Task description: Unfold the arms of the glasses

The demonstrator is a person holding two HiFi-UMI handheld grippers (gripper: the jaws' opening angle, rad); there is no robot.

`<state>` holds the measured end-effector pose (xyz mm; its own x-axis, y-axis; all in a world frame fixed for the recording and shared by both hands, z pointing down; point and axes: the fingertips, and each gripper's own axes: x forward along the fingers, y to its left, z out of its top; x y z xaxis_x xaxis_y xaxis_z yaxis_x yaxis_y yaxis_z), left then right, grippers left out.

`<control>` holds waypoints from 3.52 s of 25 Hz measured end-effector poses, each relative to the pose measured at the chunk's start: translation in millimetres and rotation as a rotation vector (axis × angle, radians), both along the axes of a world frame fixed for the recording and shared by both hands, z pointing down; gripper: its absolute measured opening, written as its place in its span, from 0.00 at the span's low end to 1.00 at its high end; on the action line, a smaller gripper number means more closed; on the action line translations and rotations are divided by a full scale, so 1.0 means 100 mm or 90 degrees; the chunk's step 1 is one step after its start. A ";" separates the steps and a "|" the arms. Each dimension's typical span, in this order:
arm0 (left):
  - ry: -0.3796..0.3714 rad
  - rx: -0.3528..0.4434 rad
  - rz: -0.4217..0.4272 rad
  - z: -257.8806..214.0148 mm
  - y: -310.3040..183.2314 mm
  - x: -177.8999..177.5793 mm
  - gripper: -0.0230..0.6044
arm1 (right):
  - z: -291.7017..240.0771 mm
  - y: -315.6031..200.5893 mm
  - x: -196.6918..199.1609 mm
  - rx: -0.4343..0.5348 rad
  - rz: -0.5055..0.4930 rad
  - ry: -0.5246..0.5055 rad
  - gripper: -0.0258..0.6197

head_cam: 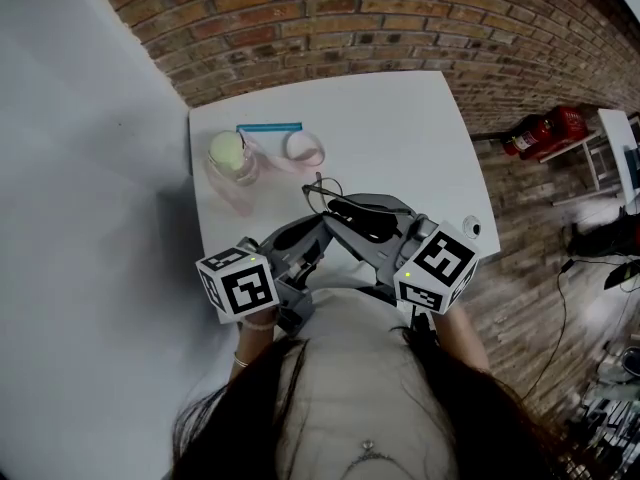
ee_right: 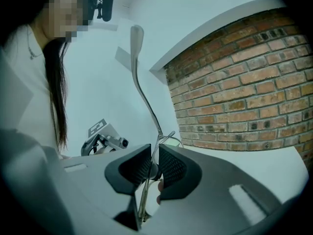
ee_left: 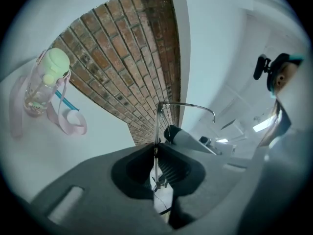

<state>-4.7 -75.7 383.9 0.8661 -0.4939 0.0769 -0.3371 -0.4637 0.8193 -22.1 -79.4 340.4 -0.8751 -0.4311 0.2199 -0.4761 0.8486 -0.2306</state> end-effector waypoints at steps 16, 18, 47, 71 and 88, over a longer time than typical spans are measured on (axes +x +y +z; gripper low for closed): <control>0.001 0.006 -0.025 0.00 -0.03 -0.06 0.07 | -0.01 0.01 -0.04 0.002 0.006 0.007 0.08; 0.007 0.002 -0.028 0.00 -0.03 -0.07 0.07 | -0.03 0.01 -0.04 0.005 0.006 0.007 0.08; 0.078 -0.114 -0.121 0.17 -0.10 -0.30 0.07 | -0.24 0.02 0.10 0.044 0.027 -0.025 0.08; 0.211 -0.164 -0.185 0.12 -0.23 -0.46 0.07 | -0.33 -0.05 0.17 0.048 0.043 -0.047 0.08; 0.243 -0.171 -0.207 0.14 -0.27 -0.57 0.07 | -0.34 -0.06 0.19 0.047 0.053 -0.048 0.09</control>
<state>-61.6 -103.0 398.1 0.6634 -0.7464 -0.0526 -0.0843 -0.1444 0.9859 -2.9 -85.4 306.7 -0.8489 -0.5148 0.1201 -0.5286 0.8232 -0.2074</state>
